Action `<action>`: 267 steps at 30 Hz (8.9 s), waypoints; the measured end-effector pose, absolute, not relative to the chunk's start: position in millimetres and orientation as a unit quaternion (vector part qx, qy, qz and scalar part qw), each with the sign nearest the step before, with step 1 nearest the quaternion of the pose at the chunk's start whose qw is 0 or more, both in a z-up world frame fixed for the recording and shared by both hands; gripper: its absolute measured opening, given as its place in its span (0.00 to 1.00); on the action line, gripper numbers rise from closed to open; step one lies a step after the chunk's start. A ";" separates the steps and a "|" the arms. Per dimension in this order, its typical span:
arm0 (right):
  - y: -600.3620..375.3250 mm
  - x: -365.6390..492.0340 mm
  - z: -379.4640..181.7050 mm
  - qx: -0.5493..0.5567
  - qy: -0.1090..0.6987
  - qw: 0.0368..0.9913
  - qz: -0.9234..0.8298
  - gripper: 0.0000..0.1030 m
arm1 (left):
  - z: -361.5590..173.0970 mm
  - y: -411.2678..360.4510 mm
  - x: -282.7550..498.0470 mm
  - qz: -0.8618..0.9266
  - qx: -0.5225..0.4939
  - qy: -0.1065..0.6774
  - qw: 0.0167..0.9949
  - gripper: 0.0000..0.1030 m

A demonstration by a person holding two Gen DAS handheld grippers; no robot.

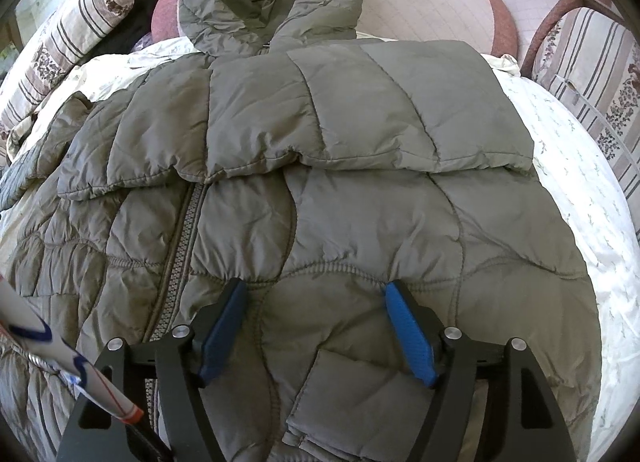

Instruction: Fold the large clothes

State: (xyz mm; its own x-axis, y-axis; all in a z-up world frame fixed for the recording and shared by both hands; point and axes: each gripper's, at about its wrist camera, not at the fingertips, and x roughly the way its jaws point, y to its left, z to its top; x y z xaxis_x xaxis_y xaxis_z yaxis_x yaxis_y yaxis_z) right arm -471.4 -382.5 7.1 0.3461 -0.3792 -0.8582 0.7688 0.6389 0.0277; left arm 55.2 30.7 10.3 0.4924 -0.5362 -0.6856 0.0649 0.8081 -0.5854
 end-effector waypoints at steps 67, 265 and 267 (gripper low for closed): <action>-418.9 -485.0 59.4 0.462 0.221 0.830 -0.221 0.53 | 152.6 -159.0 -258.9 -0.345 0.010 0.316 0.884 0.73; -432.7 -424.2 30.3 0.253 0.386 0.795 -0.393 0.47 | 32.6 -263.5 -259.4 -0.299 0.122 0.399 0.858 0.85; -432.4 -423.9 30.3 0.253 0.386 0.795 -0.393 0.47 | 32.5 -263.5 -259.4 -0.299 0.122 0.399 0.858 0.85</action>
